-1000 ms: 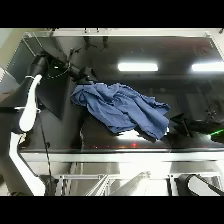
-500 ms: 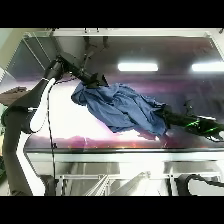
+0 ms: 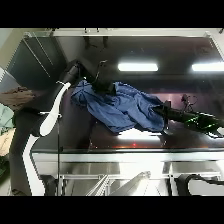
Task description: Fold the shirts.
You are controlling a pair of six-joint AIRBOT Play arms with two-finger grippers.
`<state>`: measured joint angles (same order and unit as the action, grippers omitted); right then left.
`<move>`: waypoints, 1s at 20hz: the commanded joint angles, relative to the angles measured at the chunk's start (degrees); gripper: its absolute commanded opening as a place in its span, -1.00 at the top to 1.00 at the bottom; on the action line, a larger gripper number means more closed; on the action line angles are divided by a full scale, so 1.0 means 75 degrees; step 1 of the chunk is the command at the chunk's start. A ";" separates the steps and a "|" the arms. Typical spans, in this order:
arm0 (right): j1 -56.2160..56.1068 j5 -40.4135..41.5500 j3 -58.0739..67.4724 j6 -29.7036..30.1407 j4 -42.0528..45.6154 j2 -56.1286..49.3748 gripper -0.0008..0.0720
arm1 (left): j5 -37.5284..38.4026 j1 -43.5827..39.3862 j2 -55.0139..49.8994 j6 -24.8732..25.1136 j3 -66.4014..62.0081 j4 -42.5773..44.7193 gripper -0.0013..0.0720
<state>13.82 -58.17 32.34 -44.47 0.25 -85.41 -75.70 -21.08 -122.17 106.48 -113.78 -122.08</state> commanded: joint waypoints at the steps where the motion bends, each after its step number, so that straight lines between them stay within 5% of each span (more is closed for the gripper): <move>1: 0.0017 -0.0175 0.0015 0.0050 -0.0041 -0.0009 0.74 | 0.0085 -0.0347 -0.0230 -0.0032 -0.0006 0.0650 -0.45; 3: 0.0020 -0.0312 0.0015 0.0058 -0.0041 -0.0009 0.81 | 0.0093 -0.0358 -0.0262 -0.0035 -0.0015 0.0985 0.96; 8: 0.0119 -0.1087 0.0032 0.0519 -0.0093 0.0242 0.92 | -0.0175 -0.0044 0.0251 -0.0050 -0.0895 0.0434 0.93; 11: 0.0731 -0.2600 0.0318 0.1212 -0.0469 0.1198 0.92 | -0.0417 0.0653 0.1582 0.0493 -0.0755 -0.1230 0.93; 15: 0.1982 -0.4637 0.0933 0.1609 -0.1448 0.4118 0.92 | -0.1591 0.2095 0.5082 0.1985 0.1017 -0.4418 0.93; 20: 0.3404 -0.3296 0.2684 0.1011 -0.1617 0.8434 0.92 | -0.1571 0.4068 0.9672 0.2130 0.1754 -0.4637 0.93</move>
<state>33.74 -87.96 45.58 -35.53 -11.07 -38.26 -86.91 1.37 -66.32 120.57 -103.31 -153.45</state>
